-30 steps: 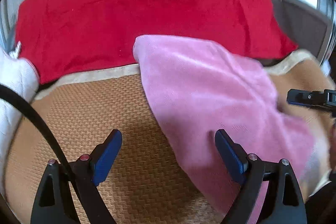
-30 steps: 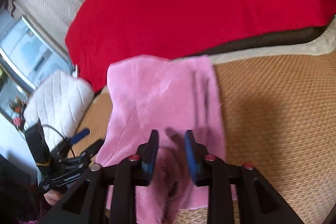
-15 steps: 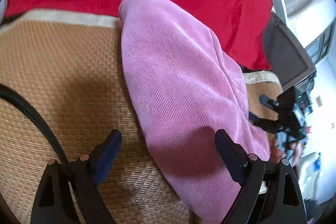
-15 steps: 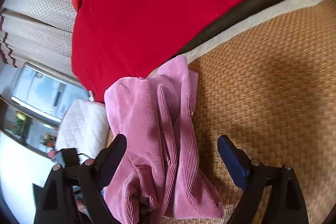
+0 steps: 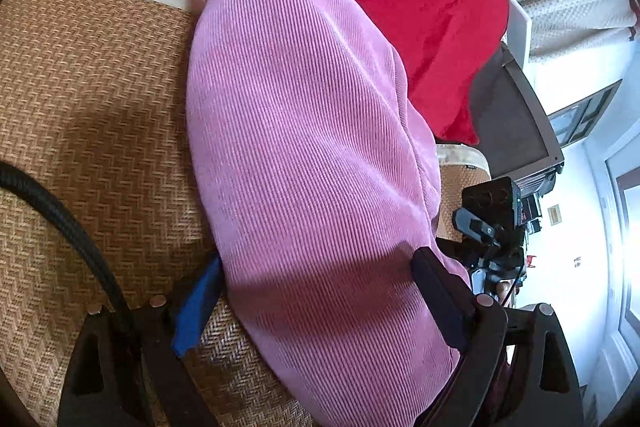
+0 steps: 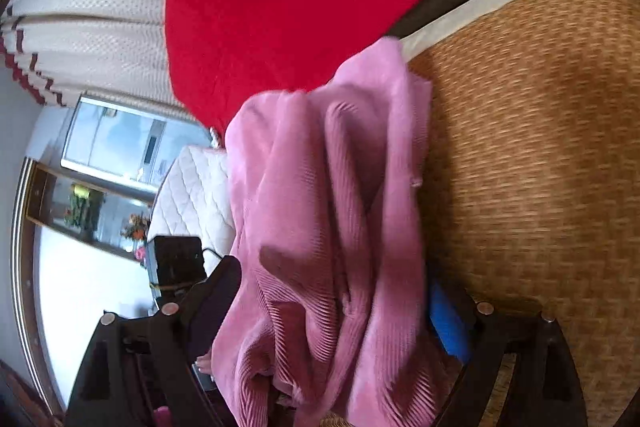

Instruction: Fold large clothes

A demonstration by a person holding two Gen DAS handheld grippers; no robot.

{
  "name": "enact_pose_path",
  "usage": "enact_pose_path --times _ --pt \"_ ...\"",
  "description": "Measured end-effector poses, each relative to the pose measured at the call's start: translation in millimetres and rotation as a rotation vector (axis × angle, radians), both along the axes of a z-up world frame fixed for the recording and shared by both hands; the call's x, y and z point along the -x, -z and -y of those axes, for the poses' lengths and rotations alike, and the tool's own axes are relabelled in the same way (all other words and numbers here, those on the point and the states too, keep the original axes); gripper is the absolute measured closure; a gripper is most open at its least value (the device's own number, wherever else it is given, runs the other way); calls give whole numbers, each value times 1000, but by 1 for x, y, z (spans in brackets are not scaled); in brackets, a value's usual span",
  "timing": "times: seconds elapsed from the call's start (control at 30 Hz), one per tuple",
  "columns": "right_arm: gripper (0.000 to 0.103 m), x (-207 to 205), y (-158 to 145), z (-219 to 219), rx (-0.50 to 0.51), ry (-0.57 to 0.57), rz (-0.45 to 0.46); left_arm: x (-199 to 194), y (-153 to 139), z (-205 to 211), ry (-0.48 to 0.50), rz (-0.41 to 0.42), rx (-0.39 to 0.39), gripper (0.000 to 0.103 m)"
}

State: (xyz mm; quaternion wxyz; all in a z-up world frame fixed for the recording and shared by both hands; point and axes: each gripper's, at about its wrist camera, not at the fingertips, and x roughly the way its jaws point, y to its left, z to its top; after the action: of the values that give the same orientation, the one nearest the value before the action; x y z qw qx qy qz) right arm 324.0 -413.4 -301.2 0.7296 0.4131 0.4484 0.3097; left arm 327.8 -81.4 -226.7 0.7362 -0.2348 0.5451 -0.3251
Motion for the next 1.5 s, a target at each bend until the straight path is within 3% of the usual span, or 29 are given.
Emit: enact_pose_path --times 0.13,0.27,0.33,0.4,0.57,0.73,1.23,1.5 --pt "4 -4 -2 -18 -20 -19 17 -1 3 5 -11 -2 18 10" --pt "4 -4 -3 -26 -25 11 25 -1 3 4 -19 13 38 11" --pt "8 -1 -4 -35 -13 25 28 1 2 5 -26 34 48 11" --pt "20 -1 -8 -40 37 35 25 2 -1 9 -26 66 38 11" --pt "42 4 -16 -58 108 51 38 3 -10 10 -36 133 15 27" --pt "50 13 -30 -70 153 78 75 4 -20 5 -43 169 19 37" --pt "54 43 -78 -94 211 99 241 20 -57 -21 -40 284 10 39" --pt "55 54 -78 -106 203 113 268 26 -59 -21 -43 303 -34 39"
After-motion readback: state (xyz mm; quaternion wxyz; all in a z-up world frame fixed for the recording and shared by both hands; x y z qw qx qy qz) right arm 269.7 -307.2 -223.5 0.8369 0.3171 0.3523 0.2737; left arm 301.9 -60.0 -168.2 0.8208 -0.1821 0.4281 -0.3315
